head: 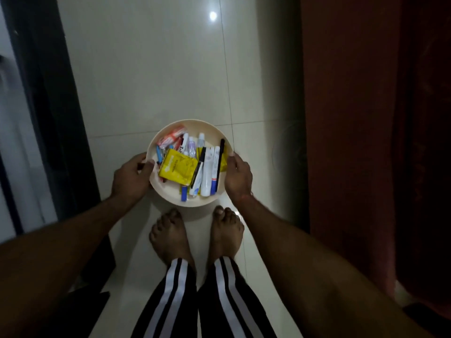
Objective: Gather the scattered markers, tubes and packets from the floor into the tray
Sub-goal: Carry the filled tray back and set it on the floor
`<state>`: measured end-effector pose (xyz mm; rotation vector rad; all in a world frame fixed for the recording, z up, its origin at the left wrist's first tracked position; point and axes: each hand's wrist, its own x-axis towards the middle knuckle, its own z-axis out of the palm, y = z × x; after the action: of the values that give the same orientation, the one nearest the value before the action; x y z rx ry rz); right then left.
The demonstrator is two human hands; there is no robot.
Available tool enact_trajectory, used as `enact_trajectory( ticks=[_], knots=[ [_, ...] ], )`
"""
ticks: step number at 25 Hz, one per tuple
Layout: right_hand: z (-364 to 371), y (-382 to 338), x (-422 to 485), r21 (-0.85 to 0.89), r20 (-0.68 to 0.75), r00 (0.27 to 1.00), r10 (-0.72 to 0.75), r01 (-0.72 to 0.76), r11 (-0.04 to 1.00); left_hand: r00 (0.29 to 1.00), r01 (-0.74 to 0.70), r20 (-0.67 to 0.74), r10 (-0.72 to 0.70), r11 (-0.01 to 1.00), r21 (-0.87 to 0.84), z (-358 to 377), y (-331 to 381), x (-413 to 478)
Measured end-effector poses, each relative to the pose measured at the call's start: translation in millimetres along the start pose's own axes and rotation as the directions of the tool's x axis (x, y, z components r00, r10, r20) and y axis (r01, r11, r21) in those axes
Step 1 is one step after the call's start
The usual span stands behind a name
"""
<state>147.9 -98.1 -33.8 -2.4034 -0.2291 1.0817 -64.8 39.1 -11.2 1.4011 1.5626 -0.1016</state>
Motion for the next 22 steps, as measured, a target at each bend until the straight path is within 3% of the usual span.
enact_trajectory(
  ticks=[5,8,10,13,16,19,22],
  knots=[
    [2,13,25,-0.025,-0.02,0.999,-0.029,0.029,0.999,0.999,-0.035,-0.016,0.035,0.999,-0.021,16,2,13],
    [-16,20,36,-0.143,-0.266,0.963,-0.043,0.005,0.99,0.999,-0.034,-0.016,0.033,0.997,-0.064,18,5,8],
    [-34,28,48,-0.291,-0.428,0.903,0.028,-0.167,0.942,0.999,-0.028,-0.033,0.025,0.998,-0.065,22,3,9],
    [-50,43,66,-0.419,-0.391,0.892,0.225,-0.39,0.82,0.998,-0.013,-0.063,0.005,0.992,-0.123,28,-1,7],
    [-59,51,76,-0.636,-0.291,0.95,0.112,-0.279,0.72,0.997,-0.004,-0.071,-0.007,0.988,-0.154,30,-2,6],
    [-67,47,73,-0.689,-0.217,0.976,-0.012,-0.145,0.71,0.999,0.026,-0.035,-0.034,0.979,-0.202,28,-7,8],
    [-77,20,48,-0.552,-0.257,0.956,-0.139,-0.027,0.833,0.998,0.039,-0.046,-0.049,0.98,-0.193,27,-5,4]
  ],
)
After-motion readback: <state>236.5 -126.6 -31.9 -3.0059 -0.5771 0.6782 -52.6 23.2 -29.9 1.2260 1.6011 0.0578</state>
